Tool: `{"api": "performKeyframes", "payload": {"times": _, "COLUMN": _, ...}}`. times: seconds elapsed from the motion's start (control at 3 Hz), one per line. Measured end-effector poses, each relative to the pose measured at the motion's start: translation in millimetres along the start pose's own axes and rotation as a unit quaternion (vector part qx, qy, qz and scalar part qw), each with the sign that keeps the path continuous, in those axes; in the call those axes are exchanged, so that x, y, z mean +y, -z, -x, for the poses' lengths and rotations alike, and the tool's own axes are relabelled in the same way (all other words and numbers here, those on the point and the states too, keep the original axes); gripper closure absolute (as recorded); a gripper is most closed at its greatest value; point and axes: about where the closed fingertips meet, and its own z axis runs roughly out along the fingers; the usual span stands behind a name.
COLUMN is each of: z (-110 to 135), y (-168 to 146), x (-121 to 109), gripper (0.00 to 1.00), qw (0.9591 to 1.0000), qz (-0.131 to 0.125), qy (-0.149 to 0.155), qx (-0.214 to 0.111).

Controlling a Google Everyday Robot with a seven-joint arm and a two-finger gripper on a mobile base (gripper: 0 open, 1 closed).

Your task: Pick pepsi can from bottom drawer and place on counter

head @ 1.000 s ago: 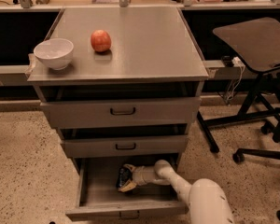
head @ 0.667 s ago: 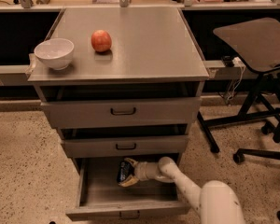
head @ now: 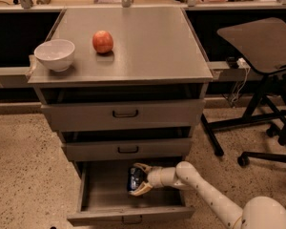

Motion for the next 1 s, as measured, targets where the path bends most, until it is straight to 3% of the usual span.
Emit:
{"api": "performKeyframes", "payload": {"times": 0.33, "z": 13.1, "y": -11.0, "x": 64.0, "gripper": 1.0, "qw": 0.9943, "qz": 0.074, "qy": -0.061, "qx": -0.048}}
{"api": "performKeyframes", "payload": {"times": 0.67, "z": 34.1, "y": -0.9, "x": 87.9, "gripper": 1.0, "qw": 0.9914, "qz": 0.092, "qy": -0.067, "qx": -0.064}}
{"api": "performKeyframes", "payload": {"times": 1.0, "z": 79.4, "y": 68.8, "x": 62.6, "gripper": 1.0, "qw": 0.9987, "qz": 0.032, "qy": -0.033, "qx": -0.021}}
